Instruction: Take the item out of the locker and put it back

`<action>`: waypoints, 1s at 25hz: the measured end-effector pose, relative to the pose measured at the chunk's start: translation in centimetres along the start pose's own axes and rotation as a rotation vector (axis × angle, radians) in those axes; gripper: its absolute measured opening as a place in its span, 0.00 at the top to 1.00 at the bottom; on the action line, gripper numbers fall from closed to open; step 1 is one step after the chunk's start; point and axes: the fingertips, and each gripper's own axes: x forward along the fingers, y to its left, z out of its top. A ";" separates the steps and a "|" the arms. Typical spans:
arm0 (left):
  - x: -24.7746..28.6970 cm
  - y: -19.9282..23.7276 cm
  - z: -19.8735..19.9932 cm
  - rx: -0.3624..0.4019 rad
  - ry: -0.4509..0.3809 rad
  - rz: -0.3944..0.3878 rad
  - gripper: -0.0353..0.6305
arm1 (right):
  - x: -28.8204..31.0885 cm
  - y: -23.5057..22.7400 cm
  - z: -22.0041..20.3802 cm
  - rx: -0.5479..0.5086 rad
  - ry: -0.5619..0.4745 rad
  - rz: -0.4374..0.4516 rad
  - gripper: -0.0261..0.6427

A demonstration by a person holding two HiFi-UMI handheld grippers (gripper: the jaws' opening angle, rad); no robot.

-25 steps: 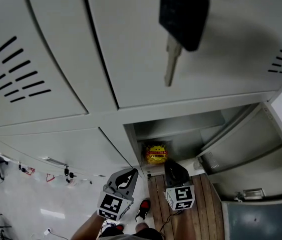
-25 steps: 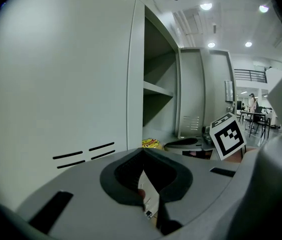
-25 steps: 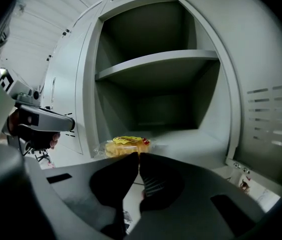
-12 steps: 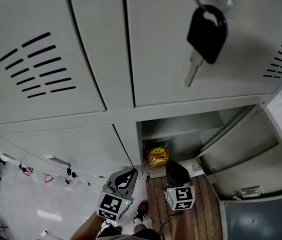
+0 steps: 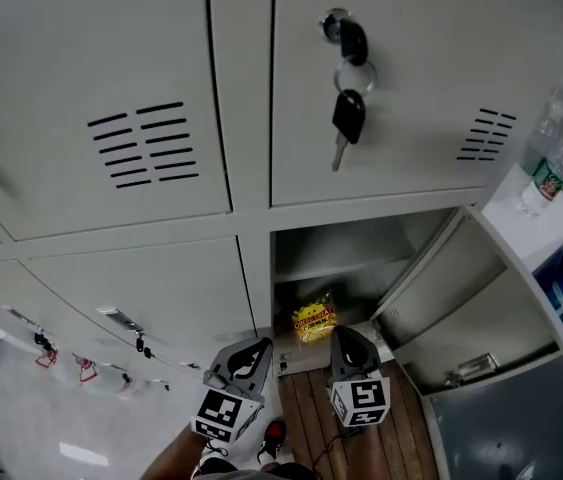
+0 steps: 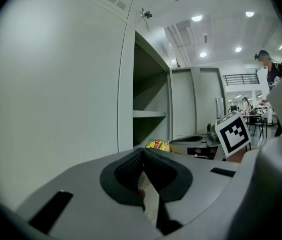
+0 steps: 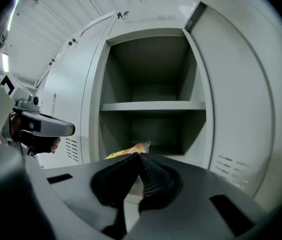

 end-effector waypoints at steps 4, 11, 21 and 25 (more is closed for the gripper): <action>-0.5 -0.9 2.3 0.020 -0.055 -0.017 0.91 | -2.4 -0.8 2.6 -0.022 -0.047 -0.045 0.94; -1.3 -2.5 4.4 0.041 -0.117 -0.054 0.91 | -7.6 -1.7 5.5 -0.040 -0.111 -0.145 0.94; -1.8 -5.2 3.6 0.032 -0.120 -0.128 0.91 | -14.4 -1.9 4.9 0.005 -0.144 -0.270 0.94; -1.8 -5.9 2.7 0.048 -0.101 -0.151 0.91 | -16.3 -1.8 3.6 0.041 -0.131 -0.304 0.94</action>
